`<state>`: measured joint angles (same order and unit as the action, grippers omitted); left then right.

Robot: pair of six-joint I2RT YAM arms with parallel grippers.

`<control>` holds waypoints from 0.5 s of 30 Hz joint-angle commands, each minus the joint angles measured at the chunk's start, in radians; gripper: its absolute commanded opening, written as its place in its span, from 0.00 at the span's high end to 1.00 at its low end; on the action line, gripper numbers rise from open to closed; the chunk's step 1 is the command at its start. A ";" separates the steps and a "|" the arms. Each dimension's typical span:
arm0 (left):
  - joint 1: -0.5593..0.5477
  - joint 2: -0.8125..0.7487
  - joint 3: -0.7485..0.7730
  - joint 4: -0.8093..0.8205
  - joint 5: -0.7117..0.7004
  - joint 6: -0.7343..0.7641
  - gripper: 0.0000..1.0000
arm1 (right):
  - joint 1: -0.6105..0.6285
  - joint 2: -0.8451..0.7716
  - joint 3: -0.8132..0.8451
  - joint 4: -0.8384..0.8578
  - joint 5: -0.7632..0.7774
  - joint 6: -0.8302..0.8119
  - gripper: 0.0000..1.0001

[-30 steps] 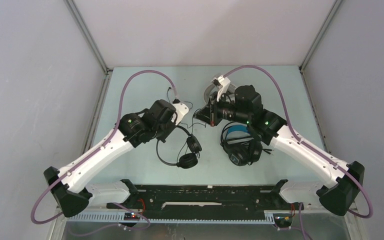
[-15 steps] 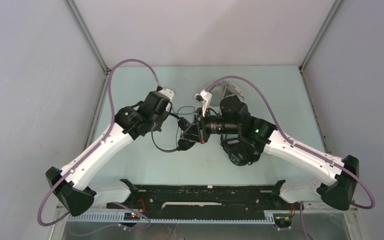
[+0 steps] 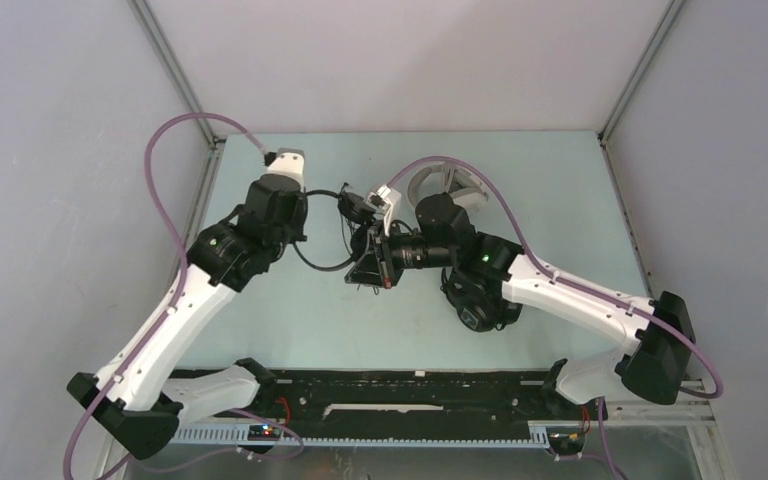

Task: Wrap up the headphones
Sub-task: Wrap the headphones cable around the headphones.

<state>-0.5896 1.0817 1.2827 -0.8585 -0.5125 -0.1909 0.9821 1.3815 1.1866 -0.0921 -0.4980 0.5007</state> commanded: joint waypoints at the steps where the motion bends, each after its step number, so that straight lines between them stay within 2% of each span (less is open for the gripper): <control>1: 0.023 -0.065 -0.011 0.144 0.015 -0.079 1.00 | 0.008 0.017 0.044 0.064 0.032 -0.046 0.97; 2: 0.026 -0.074 -0.020 0.158 0.021 -0.087 1.00 | 0.011 0.019 0.044 0.072 0.048 -0.053 1.00; 7: 0.042 -0.098 -0.040 0.194 0.052 -0.127 1.00 | 0.050 0.021 0.044 0.125 0.148 -0.105 1.00; 11: 0.053 -0.109 -0.052 0.217 0.062 -0.142 1.00 | 0.091 0.016 0.044 0.126 0.254 -0.156 1.00; 15: 0.074 -0.114 -0.060 0.228 0.090 -0.151 1.00 | 0.107 0.021 0.044 0.099 0.292 -0.184 1.00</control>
<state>-0.5400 0.9947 1.2400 -0.7265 -0.4484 -0.2882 1.0710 1.4029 1.1866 -0.0135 -0.2817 0.3737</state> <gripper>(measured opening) 0.014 0.011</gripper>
